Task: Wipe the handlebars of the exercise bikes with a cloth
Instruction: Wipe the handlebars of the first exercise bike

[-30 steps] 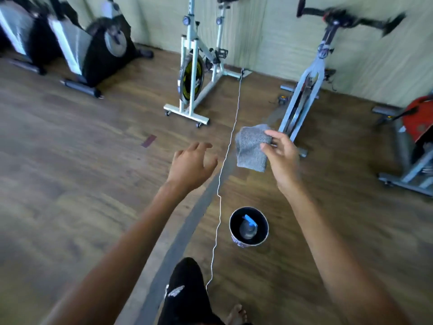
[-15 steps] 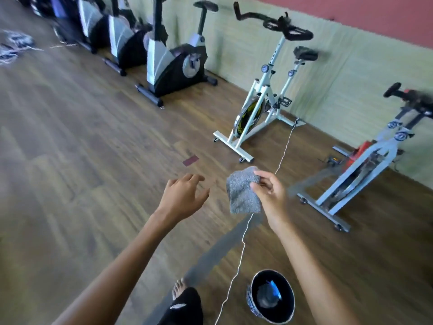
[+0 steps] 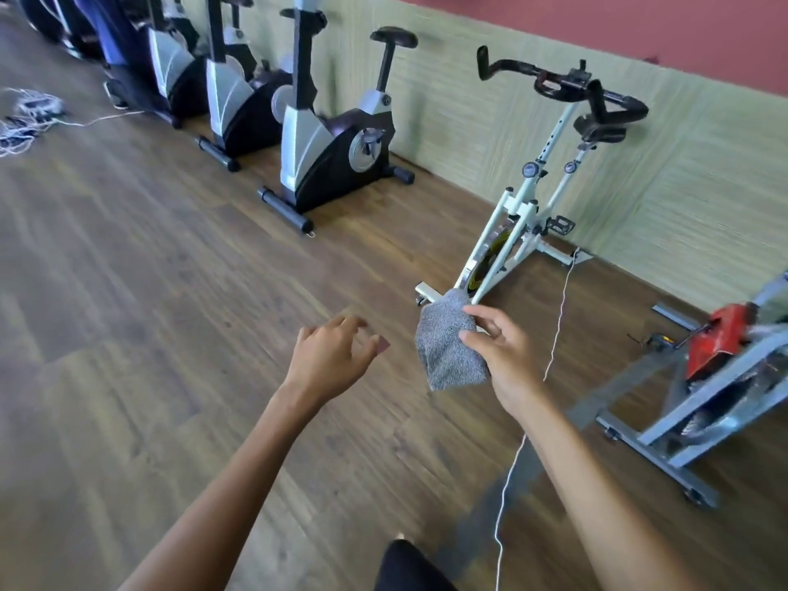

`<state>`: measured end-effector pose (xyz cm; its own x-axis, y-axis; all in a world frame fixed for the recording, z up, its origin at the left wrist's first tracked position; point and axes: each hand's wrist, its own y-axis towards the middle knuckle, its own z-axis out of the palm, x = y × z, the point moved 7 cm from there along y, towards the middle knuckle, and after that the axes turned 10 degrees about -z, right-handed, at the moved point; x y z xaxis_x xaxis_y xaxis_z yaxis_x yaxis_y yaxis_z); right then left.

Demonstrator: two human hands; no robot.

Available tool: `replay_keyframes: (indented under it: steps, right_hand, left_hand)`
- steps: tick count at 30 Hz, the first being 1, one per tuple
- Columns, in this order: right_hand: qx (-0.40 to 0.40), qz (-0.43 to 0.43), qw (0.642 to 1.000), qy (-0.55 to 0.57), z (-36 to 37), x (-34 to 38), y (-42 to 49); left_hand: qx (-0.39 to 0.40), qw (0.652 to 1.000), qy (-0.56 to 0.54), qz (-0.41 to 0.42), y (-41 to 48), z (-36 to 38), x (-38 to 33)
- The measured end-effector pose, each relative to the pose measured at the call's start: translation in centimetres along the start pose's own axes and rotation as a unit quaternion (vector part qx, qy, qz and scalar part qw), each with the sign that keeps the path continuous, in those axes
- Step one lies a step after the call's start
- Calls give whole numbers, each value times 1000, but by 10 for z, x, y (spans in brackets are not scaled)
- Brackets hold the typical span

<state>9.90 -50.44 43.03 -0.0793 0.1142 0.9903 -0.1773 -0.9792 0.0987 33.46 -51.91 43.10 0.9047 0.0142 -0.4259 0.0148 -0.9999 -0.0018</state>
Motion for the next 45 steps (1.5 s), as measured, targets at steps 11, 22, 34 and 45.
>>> replay_keyframes:
  steps: [11,22,34,45]
  right_hand:
    - [-55,-13,997,43,89,-36,269]
    - [-146,-42,988,26,119,-27,511]
    - [-321,-201,923,-62,48,100,759]
    - [-456,-177,802,-342,13,80,771]
  left_hand:
    - [18,999,42,20,295,-31,46]
    - [19,987,45,152,596,-34,-12]
    - [88,918,-27,385,879,-43,-215]
    - [146,799,-102,575,945,42,-371]
